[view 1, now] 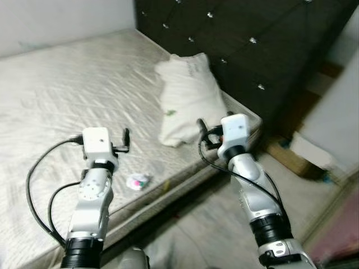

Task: Clean up the room

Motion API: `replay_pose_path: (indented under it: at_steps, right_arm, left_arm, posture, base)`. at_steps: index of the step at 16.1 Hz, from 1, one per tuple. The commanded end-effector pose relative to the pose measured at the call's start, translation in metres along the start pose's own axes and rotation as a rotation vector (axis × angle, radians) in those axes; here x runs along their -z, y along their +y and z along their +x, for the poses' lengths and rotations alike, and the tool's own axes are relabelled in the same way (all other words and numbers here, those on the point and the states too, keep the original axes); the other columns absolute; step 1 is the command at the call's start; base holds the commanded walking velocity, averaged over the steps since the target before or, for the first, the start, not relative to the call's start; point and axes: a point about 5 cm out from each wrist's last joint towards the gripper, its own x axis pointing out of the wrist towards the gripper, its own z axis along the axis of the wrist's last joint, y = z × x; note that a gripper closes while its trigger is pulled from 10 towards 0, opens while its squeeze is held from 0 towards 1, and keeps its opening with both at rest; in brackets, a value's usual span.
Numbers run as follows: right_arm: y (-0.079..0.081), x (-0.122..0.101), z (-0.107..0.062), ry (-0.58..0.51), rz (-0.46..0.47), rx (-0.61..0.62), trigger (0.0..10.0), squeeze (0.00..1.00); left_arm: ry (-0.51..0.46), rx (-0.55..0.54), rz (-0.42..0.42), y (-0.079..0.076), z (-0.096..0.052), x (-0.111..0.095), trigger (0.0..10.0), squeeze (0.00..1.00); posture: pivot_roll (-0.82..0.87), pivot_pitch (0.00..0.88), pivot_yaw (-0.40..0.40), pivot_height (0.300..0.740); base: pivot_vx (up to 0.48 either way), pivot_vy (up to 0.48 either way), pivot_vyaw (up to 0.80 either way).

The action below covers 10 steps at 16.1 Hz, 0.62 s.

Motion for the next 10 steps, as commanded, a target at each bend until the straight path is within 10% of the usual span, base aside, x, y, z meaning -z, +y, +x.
replay_pose_path:
  at_steps: [1,10]
  right_arm:
    - [-0.0088,0.0013,-0.001,0.004,-0.007,0.017,10.0,0.0]
    - [-0.007,0.0015,0.0003,0.002,-0.005,0.008,10.0,0.0]
  left_arm:
    - [-0.011,0.022,-0.007,-0.0079,0.0001,-0.002,10.0,0.0]
    - [-0.067,0.005,-0.045,-0.0044,0.0004,-0.0069,10.0,0.0]
  posture:
    - [0.06,0.0,-0.078,0.74]
    - [0.06,0.0,-0.079,0.74]
  base:
    - [0.0,0.0,0.8]
    - [0.0,0.0,0.8]
